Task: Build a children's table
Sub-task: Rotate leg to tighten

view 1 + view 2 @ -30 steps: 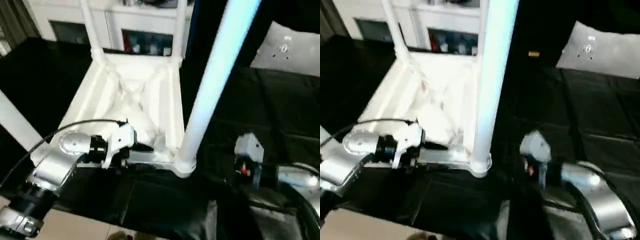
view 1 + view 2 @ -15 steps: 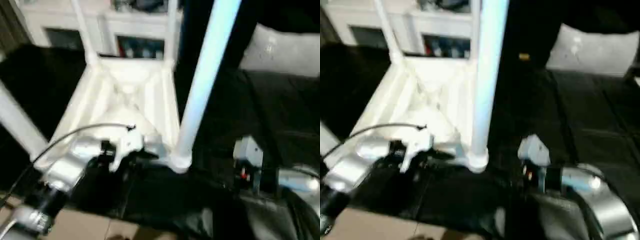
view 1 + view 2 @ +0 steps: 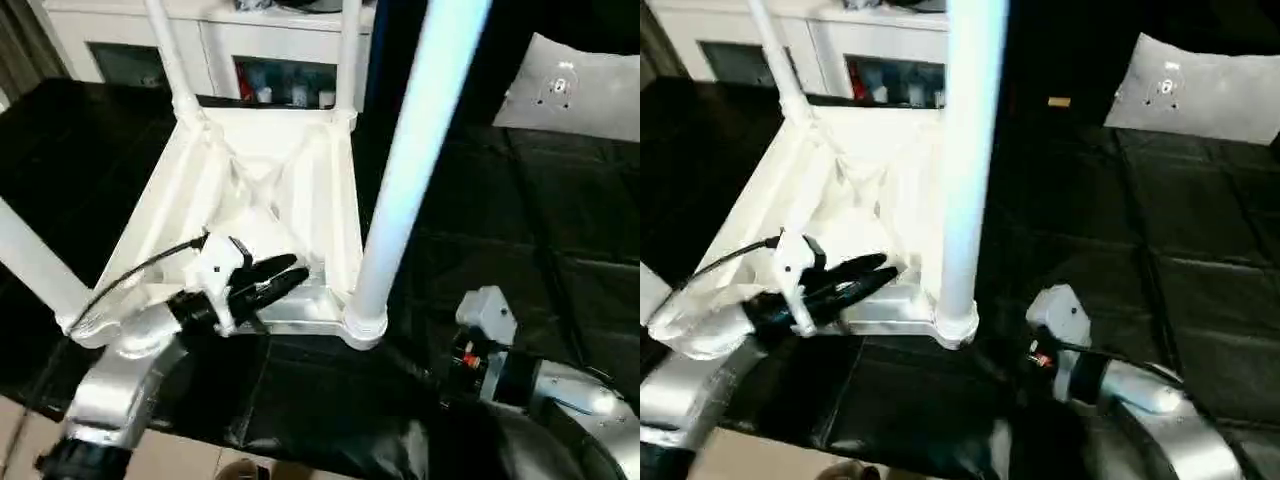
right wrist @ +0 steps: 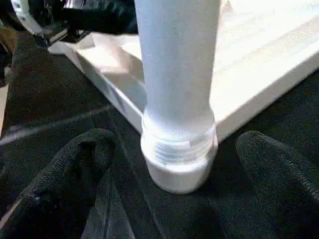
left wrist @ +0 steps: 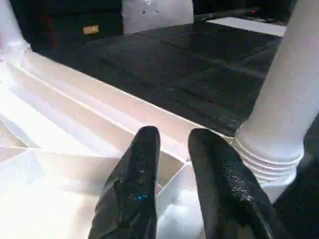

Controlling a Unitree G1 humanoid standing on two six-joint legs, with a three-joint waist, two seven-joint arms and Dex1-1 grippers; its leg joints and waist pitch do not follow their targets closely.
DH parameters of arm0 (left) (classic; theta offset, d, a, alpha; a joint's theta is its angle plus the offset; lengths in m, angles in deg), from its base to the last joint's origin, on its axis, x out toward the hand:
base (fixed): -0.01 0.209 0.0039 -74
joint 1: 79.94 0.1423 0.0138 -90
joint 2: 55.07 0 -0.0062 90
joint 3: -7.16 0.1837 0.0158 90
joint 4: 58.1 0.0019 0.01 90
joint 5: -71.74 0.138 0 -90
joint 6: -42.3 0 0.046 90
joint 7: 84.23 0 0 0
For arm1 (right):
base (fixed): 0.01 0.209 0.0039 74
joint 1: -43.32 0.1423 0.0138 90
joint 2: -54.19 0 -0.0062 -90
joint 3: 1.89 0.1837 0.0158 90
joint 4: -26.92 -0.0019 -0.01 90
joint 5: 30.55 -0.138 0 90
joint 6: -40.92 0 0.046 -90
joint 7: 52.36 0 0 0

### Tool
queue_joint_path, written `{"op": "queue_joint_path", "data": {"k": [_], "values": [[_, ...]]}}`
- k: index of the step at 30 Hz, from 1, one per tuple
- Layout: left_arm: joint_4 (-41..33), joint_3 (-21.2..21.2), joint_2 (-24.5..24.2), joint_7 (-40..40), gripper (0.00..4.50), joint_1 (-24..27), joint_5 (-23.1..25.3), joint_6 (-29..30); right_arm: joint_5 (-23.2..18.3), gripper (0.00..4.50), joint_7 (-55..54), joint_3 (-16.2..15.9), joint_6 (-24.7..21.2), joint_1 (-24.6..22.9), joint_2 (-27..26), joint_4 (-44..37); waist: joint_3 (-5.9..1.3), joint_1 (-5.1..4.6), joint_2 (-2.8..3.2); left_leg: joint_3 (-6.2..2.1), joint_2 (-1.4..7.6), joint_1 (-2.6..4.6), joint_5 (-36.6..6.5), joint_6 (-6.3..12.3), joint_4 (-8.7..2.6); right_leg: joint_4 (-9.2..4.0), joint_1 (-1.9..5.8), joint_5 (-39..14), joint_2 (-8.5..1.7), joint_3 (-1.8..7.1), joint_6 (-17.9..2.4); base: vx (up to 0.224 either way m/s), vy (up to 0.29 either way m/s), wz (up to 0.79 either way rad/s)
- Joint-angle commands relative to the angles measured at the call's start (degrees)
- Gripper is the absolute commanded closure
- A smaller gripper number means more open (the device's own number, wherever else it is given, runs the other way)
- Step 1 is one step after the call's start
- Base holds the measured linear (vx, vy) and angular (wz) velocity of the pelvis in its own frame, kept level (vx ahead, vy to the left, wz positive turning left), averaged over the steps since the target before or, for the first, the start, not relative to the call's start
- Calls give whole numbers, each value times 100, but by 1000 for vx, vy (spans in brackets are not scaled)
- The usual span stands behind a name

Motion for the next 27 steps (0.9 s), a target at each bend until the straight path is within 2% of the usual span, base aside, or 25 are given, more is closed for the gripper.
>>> {"op": "queue_joint_path", "data": {"k": [1, 2, 3, 4, 5, 6, 7, 8, 10, 11, 13, 14, 15, 16, 18, 19, 20, 23, 26, 27], "values": [[18, 162, -298, -459, 295, -244, 55, 247, -92, 0, 88, 13, 42, 137, 81, -123, -321, -3, -19, -12, 175, 51, -1223, 304, -428, -575, 231, -1541, -321, 290, -898, 0, 0, 0], [122, 223, -468, -713, 289, -457, 58, 396, -188, 0, 223, 37, -45, 285, 143, -136, -287, -12, -74, -14, 173, 30, -1241, 276, -459, -561, 229, -1470, -309, 292, -911, 0, 0, 0], [198, 239, -530, -814, 269, -585, 52, 452, -256, 0, 294, 52, -114, 386, 174, -132, -271, -18, -66, -9, 154, 36, -1322, 251, -460, -560, 231, -1560, -315, 298, -906, 0, 0, 0], [331, 275, -572, -876, 269, -704, 104, 416, -253, 0, 336, 41, -130, 462, 191, -77, -272, -16, -43, -12, 160, 43, -1328, 223, -459, -551, 229, -1567, -328, 304, -921, 0, 0, 0], [631, 370, -639, -1009, 260, -932, 229, 301, -188, 0, 404, -12, -111, 590, 229, 58, -255, -25, -70, 2, 152, 40, -1350, 211, -460, -580, 219, -1639, -333, 310, -918, 0, 0, 0], [851, 447, -673, -1119, 254, -1087, 308, 216, -107, 0, 440, -68, -78, 674, 260, 158, -194, -34, -54, 11, 151, 50, -1475, 172, -475, -608, 176, -1787, -334, 324, -878, 0, 0, 0], [851, 447, -673, -1119, 249, -1087, 308, 216, -107, 0, 440, -68, -78, 674, 260, 158, -208, -36, -63, 9, 149, 59, -1519, 148, -472, -614, 190, -1845, -341, 327, -853, 0, 0, 0], [994, 473, -655, -1194, 241, -1194, 287, 219, -51, 0, 453, -94, -57, 716, 288, 222, -240, -25, -67, 4, 165, 47, -1369, 122, -464, -578, 223, -1603, -369, 342, -888, 0, 0, 0], [1216, 580, -633, -1304, 224, -1355, 354, 220, -6, 0, 499, -83, -9, 728, 354, 299, -228, -22, 31, 1, 161, 60, -1362, 105, -466, -571, 204, -1332, -349, 336, -988, 0, 0, 0], [1275, 699, -620, -1394, 218, -1430, 378, 321, 76, 0, 541, -42, 60, 670, 484, 340, -259, -13, 97, -3, 161, 63, -1280, 106, -450, -540, 236, -1081, -363, 339, -1082, 0, 0, 0], [1211, 803, -600, -1627, 207, -1434, 204, 553, 74, 0, 563, 20, 60, 598, 590, 362, -248, -22, 33, 15, 164, 36, -1101, 172, -444, -526, 266, -697, -350, 339, -1221, 0, 0, 0], [1163, 860, -600, -1756, 207, -1410, 101, 725, 86, 0, 538, 43, 31, 550, 645, 346, -247, -28, 19, 30, 148, 13, -862, 262, -426, -499, 287, -454, -357, 344, -1307, 0, 0, 0], [1116, 911, -610, -1869, 207, -1375, 43, 816, 107, 0, 475, 73, -22, 510, 681, 299, -249, -18, 37, 39, 148, 12, -693, 347, -417, -489, 286, -314, -360, 345, -1373, 0, 0, 0], [1086, 1034, -642, -2039, 207, -1371, 51, 915, 74, 0, 419, 187, -162, 468, 717, 204, -251, -24, -22, 44, 146, -8, -549, 441, -412, -470, 303, -247, -361, 345, -1391, 0, 0, 0], [1175, 1087, -647, -2059, 207, -1382, 158, 816, -106, 0, 456, 271, -273, 464, 677, 126, -235, -36, 18, 49, 156, -7, -490, 542, -404, -488, 277, -199, -352, 343, -1404, 0, 0, 0], [1249, 1095, -629, -2054, 207, -1383, 200, 749, -74, 0, 456, 257, -225, 460, 677, 140, -219, -36, 62, 45, 156, -8, -518, 553, -405, -488, 269, -205, -351, 340, -1423, 0, 0, 0], [1315, 1107, -622, -2042, 207, -1380, 253, 680, -3, 0, 460, 216, -150, 450, 691, 164, -203, -57, 34, 51, 155, -18, -649, 546, -411, -515, 271, -351, -345, 332, -1406, 0, 0, 0], [1364, 1134, -662, -2188, 207, -1376, 236, 671, -45, 0, 531, 126, -138, 391, 740, 99, -155, -85, 44, 59, 162, 16, -993, 420, -443, -583, 240, -1036, -344, 340, -1274, 0, 0, 0], [1276, 1097, -681, -2284, 207, -1385, 110, 842, -72, 0, 513, 145, -165, 392, 750, 80, -138, -96, 72, 52, 180, 30, -1110, 358, -467, -595, 220, -1173, -342, 346, -1255, 0, 0, 0], [1271, 1111, -709, -2288, 207, -1398, 142, 858, -41, 0, 480, 156, -152, 397, 755, 88, -138, -103, 64, 53, 180, 30, -1137, 340, -472, -597, 221, -1182, -341, 349, -1254, 0, 0, 0]]}}
